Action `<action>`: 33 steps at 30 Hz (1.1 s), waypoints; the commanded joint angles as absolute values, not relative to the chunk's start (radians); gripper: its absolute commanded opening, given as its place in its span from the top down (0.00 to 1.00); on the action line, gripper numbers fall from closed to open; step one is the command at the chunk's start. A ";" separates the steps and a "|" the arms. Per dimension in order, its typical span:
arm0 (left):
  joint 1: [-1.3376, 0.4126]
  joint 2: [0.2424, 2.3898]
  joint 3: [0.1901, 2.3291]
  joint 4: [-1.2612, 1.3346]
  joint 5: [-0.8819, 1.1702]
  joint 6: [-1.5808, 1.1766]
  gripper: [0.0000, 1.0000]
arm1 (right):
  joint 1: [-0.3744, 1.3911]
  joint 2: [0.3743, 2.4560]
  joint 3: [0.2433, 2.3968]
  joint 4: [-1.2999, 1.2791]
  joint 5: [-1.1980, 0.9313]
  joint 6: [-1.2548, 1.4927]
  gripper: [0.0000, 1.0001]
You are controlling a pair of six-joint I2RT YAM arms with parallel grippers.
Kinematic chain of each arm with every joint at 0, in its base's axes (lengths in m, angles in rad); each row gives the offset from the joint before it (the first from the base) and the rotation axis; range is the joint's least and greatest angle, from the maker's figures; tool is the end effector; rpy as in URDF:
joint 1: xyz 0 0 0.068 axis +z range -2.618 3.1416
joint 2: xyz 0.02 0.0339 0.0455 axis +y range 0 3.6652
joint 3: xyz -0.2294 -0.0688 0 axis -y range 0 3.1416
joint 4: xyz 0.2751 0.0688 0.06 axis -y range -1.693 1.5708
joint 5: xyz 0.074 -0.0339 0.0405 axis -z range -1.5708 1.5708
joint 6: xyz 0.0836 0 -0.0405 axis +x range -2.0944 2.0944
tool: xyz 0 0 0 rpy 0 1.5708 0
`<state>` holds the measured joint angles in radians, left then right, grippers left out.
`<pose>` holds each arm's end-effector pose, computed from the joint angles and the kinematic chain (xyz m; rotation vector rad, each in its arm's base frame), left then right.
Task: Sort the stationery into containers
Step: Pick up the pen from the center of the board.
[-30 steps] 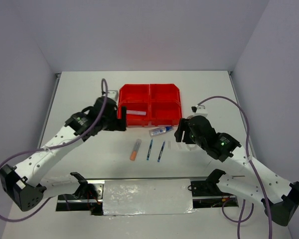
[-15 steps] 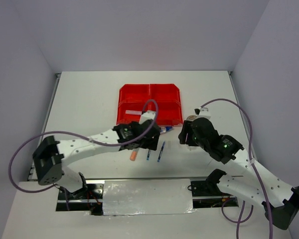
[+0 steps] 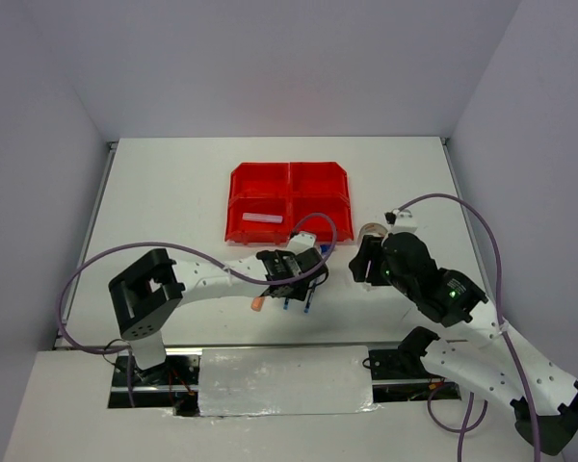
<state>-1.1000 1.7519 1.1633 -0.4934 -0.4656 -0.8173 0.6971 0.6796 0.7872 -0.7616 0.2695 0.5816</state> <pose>0.2118 -0.3335 0.1050 0.2045 2.4792 -0.1685 0.1916 0.1314 0.2528 0.0202 2.2284 0.4128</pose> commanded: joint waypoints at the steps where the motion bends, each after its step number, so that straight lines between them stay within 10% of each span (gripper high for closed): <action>1: -1.082 1.758 1.166 -0.439 -0.473 -0.822 0.36 | 0.693 0.660 0.833 -0.769 0.250 0.560 0.37; 7: -1.051 1.776 1.129 -0.384 -0.416 -0.802 0.54 | 0.692 0.660 0.827 -0.746 0.226 0.554 0.37; 17: -1.046 1.836 1.117 -0.367 -0.365 -0.801 0.56 | 0.692 0.670 0.830 -0.724 0.206 0.552 0.38; 29: -1.069 1.737 1.019 -0.416 -0.337 -0.868 1.00 | 0.692 0.672 0.847 -0.721 0.195 0.546 0.39; 33: -1.086 1.665 1.006 -0.446 -0.345 -0.870 1.00 | 0.693 0.696 0.841 -0.704 0.196 0.548 0.39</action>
<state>-1.0676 1.7252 1.0183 -0.3813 -0.3603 -0.8455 0.6964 0.6792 0.8024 -0.7479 0.1970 0.5594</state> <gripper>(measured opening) 0.203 0.612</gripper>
